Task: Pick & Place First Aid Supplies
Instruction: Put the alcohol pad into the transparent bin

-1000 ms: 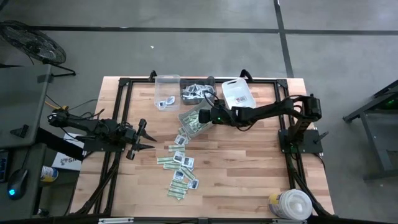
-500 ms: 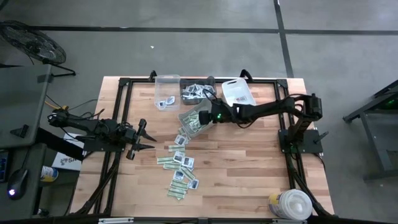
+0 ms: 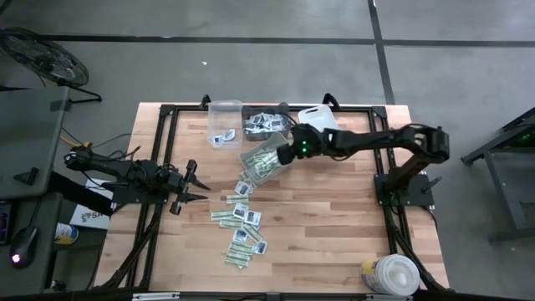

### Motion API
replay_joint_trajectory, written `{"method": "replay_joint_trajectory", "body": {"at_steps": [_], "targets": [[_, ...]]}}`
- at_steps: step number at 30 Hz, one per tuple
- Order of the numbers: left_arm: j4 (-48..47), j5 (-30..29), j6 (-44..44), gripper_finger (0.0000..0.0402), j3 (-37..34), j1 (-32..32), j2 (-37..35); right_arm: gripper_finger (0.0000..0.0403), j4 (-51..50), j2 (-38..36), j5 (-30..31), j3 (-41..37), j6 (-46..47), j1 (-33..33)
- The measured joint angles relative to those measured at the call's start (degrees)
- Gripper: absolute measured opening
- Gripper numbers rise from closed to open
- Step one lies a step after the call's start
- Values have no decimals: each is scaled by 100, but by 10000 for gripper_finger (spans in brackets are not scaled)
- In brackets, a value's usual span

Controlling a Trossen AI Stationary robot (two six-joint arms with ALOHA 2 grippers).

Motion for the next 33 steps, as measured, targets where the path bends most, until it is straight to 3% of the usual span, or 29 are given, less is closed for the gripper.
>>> {"method": "replay_joint_trajectory", "body": {"at_steps": [8, 15, 24, 33], "targets": [[0, 0, -2, 128, 0, 2, 0, 165, -395, -637, -750, 0, -1378, 267], [-1, 0, 0, 128, 0, 0, 0, 165, -705, -806, -1319, 0, -1637, 841], [-1, -1, -1, 128, 0, 0, 0, 165, -1195, -806, -1342, 0, -1351, 1862], [-2, -2, 0, 128, 0, 1, 0, 165, -1272, -786, -777, -360, 347, 2841]]}}
